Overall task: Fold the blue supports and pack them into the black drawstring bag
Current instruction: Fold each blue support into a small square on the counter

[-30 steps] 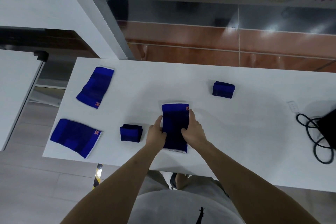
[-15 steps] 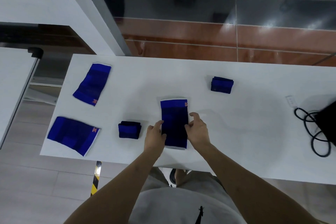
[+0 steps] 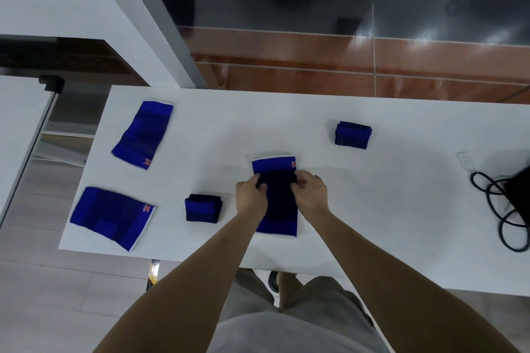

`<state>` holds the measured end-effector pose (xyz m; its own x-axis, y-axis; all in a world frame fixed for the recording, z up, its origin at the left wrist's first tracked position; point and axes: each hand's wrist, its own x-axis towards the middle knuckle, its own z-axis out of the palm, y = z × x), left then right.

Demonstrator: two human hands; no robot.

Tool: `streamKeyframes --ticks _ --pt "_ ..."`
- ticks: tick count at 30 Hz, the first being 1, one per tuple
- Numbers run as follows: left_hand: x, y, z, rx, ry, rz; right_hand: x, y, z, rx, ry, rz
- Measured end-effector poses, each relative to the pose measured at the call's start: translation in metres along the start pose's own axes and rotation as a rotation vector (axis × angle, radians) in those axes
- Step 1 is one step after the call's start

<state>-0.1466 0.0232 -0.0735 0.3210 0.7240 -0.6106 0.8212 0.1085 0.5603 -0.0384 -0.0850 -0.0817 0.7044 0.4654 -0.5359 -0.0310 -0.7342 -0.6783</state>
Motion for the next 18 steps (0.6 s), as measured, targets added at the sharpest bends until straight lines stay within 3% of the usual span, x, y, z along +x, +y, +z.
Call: streamKeyframes --ticks 7,11,14,18 --pt "-0.006 0.01 -0.008 -0.454 -0.064 -0.299 -0.002 -0.009 -0.012 0.261 -0.03 0.141" --pt "-0.009 0.015 -0.015 -0.472 -0.117 -0.216 -0.003 -0.023 -0.02 0.329 -0.076 0.132" --pt "-0.019 0.025 -0.026 -0.561 -0.166 -0.124 -0.008 -0.035 -0.027 0.353 -0.099 0.037" --pt "-0.028 0.036 -0.041 -0.506 -0.14 0.044 -0.013 -0.051 -0.044 0.382 -0.072 -0.062"
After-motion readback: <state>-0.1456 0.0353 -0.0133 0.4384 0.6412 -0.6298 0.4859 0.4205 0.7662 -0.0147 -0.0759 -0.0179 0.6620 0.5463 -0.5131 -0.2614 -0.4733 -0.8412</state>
